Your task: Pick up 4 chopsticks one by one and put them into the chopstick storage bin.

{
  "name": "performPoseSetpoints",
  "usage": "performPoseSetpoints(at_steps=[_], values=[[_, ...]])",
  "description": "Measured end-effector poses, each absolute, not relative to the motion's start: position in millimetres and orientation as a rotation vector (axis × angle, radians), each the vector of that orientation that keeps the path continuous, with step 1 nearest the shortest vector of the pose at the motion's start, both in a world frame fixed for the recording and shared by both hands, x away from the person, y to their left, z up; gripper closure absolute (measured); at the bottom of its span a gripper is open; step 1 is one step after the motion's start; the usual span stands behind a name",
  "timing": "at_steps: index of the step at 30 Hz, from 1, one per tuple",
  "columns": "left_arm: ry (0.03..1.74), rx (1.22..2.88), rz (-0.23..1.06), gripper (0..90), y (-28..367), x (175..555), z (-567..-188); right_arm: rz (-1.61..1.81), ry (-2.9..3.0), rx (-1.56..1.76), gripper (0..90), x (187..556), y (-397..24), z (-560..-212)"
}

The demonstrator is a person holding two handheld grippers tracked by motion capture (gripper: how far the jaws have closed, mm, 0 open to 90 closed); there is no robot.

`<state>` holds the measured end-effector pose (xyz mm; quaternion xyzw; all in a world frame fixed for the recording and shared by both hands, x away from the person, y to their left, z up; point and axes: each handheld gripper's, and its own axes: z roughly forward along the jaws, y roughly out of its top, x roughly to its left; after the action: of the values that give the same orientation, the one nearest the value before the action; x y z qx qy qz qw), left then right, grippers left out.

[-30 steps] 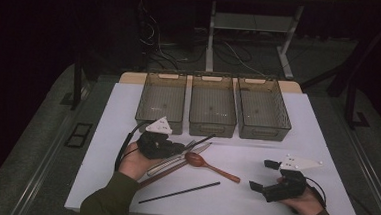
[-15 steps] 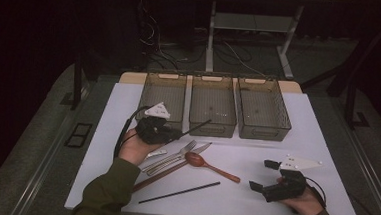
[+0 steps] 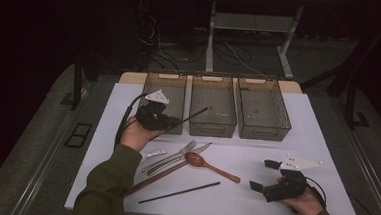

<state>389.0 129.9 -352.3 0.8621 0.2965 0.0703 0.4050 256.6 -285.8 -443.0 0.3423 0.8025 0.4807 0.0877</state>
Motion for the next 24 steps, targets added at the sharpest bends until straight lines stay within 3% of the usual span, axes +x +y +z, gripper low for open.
performPoseSetpoints(at_steps=[24], values=[[0.916,2.121,0.246,85.5,150,454,-343,1.437,2.383,1.023,0.6,256,-287,-442]])
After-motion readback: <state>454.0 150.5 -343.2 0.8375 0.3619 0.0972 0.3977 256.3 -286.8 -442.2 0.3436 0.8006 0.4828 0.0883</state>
